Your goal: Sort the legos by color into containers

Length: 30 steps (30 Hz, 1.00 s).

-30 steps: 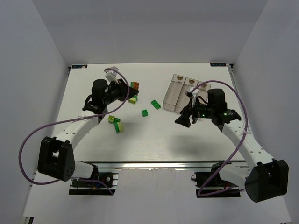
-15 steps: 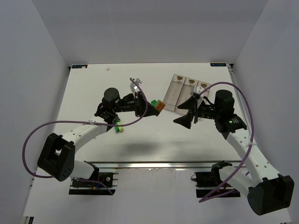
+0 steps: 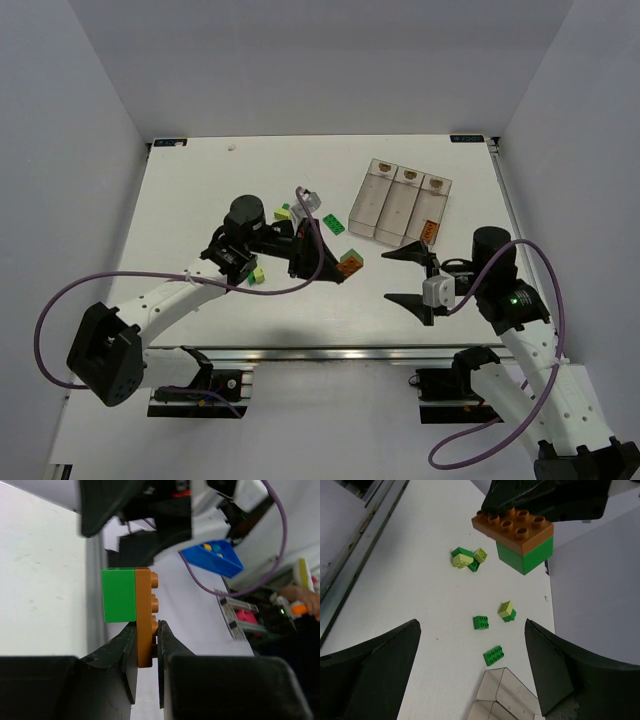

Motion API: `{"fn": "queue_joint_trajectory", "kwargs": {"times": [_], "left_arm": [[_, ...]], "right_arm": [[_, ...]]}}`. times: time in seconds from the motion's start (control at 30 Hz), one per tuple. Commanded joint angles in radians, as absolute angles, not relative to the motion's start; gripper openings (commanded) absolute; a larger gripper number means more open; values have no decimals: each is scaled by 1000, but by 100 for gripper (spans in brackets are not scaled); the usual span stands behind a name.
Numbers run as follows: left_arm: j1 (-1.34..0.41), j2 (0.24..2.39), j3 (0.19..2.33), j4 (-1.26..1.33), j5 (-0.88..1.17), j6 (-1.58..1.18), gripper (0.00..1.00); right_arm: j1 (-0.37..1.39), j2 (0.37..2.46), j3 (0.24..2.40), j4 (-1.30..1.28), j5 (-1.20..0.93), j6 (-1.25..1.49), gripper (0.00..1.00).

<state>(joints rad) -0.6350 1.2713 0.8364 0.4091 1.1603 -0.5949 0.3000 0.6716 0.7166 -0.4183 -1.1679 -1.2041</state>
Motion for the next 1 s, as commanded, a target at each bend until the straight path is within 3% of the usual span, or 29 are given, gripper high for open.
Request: {"fn": "queue_joint_trajectory", "kwargs": {"times": [0.0, 0.13, 0.27, 0.53, 0.97], "left_arm": [[-696, 1233, 880, 241, 1227, -451, 0], [-750, 1259, 913, 109, 1246, -342, 0], [-776, 1302, 985, -199, 1241, -117, 0], [-804, 1390, 1048, -452, 1125, 147, 4], [-867, 1428, 1045, -545, 979, 302, 1]], "right_arm": [[313, 672, 707, -524, -1261, -1457, 89], [325, 672, 724, -558, -1279, -1471, 89], [325, 667, 744, -600, -1308, -1470, 89], [357, 682, 693, -634, -1316, -1480, 86], [456, 775, 657, -604, -1224, -1460, 83]]}}
